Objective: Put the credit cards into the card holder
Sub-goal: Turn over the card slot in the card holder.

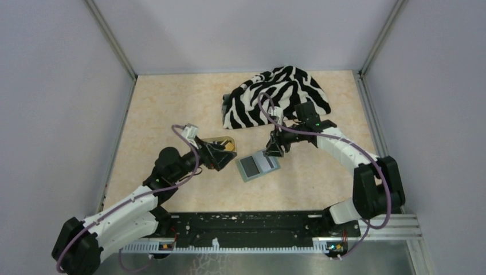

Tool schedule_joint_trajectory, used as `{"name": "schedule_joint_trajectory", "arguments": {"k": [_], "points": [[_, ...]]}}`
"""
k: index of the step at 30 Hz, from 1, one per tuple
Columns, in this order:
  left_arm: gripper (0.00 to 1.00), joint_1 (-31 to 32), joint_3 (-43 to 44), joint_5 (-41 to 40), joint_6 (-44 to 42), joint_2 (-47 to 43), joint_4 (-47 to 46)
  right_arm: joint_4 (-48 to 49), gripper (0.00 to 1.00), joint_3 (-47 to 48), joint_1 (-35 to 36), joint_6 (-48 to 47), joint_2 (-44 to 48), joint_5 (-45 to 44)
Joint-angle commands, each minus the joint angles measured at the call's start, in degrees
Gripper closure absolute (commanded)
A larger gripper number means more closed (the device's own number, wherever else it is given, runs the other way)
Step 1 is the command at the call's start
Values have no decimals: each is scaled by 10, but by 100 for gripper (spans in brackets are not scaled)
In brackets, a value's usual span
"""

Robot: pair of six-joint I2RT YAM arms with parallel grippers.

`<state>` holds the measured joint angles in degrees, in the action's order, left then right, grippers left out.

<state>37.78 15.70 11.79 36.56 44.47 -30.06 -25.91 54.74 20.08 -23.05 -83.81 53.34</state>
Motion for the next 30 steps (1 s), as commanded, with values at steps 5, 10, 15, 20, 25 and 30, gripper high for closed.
{"name": "schedule_joint_trajectory", "arguments": {"k": [5,10,15,20,25,30], "points": [[3,-1,-115,-17,123,-60,-89,-5,55,-5,0,17,-29,-78],[10,0,-132,29,164,-4,-110,-7,55,0,5,20,-60,-106],[24,1,-128,49,188,73,-149,7,56,2,29,38,-81,-141],[36,34,-96,12,176,128,-124,19,57,3,43,61,-98,-175],[43,61,-80,-40,173,166,-99,23,58,3,44,71,-106,-199],[44,72,-67,-56,177,201,-94,18,58,5,44,75,-119,-205]]}}
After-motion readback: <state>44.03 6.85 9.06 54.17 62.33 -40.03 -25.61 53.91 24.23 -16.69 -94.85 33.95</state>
